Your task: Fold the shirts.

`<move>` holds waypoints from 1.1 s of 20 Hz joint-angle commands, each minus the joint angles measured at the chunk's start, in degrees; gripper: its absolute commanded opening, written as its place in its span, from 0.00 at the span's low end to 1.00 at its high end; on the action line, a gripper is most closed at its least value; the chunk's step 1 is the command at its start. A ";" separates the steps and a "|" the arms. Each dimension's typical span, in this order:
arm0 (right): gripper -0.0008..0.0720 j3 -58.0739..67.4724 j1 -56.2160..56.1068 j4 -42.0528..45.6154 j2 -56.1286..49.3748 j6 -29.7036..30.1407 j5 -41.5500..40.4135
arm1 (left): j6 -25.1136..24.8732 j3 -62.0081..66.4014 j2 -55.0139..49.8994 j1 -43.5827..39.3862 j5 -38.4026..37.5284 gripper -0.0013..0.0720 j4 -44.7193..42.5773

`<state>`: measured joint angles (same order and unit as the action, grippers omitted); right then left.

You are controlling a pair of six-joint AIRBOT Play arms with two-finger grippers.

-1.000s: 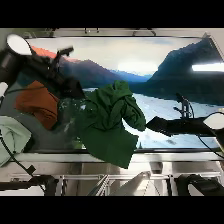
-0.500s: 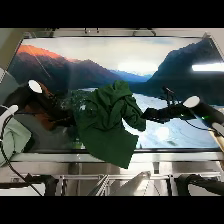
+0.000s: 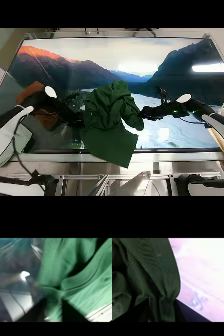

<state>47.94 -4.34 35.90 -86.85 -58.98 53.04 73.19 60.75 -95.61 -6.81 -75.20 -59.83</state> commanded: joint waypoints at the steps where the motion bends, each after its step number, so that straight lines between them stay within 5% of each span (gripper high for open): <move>1: 0.05 0.28 -0.04 -1.84 -0.31 0.72 0.85 | -4.90 4.20 -3.78 -1.14 -0.92 0.05 9.68; 5: 0.04 3.93 2.03 -1.38 1.46 3.67 7.15 | -5.86 10.88 0.04 0.66 -5.40 0.05 12.96; 12: 0.04 20.70 17.53 4.39 19.12 -1.92 13.05 | -1.75 24.70 18.58 11.02 -10.99 0.05 14.38; 16: 0.04 31.10 20.06 2.86 33.35 0.15 12.61 | -2.75 36.98 29.42 14.14 -10.88 0.05 24.76; 22: 0.04 38.56 19.98 6.82 48.33 0.42 4.33 | -2.58 47.87 41.55 21.86 -9.75 0.05 17.07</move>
<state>83.90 15.35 40.23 -44.31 -58.65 60.38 70.48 104.66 -59.42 10.94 -85.38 -38.46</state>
